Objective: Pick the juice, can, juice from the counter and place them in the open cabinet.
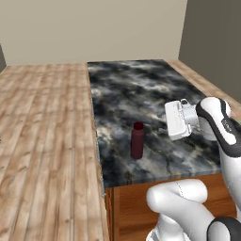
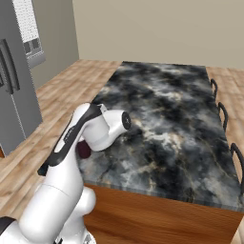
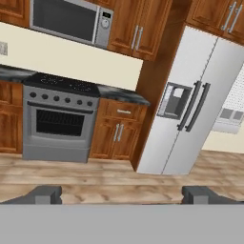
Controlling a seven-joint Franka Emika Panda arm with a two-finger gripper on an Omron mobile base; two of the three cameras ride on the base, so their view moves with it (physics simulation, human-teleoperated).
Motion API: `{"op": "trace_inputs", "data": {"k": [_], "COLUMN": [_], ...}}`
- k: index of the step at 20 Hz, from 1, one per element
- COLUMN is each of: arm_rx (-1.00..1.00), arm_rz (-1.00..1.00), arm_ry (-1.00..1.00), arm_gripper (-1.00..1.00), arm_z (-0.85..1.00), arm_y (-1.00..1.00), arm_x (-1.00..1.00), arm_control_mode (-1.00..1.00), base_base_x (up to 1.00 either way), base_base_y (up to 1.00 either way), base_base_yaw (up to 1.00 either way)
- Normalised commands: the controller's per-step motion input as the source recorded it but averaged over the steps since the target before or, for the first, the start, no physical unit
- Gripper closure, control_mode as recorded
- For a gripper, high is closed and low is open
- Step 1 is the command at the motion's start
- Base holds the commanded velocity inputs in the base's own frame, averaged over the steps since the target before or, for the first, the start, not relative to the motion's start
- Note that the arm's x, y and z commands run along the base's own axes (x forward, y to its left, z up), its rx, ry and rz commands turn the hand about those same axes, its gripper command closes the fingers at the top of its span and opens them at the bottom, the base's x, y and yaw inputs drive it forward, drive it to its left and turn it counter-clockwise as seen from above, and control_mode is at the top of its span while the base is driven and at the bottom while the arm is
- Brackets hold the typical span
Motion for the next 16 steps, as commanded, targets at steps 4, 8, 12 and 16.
{"op": "trace_inputs", "data": {"k": [4, 8, 12, 16], "arm_rx": [0.0, 0.0, 0.0, 0.0], "arm_rz": [0.0, 0.0, 0.0, 0.0], "arm_ry": [-0.02, 0.0, 0.0, 0.0], "arm_gripper": [-1.0, -1.0, -1.0, -1.0], "arm_z": [-0.21, -0.23, -0.23, -0.14], "arm_y": [0.0, 0.0, 0.0, 0.0], "arm_x": [0.25, 0.24, 0.12, 0.08], "arm_control_mode": [-1.0, -1.0, -1.0, -1.0], "base_base_x": [0.0, 0.0, 0.0, 0.0], "base_base_y": [0.0, 0.0, 0.0, 0.0], "base_base_yaw": [0.0, 0.0, 0.0, 0.0]}}
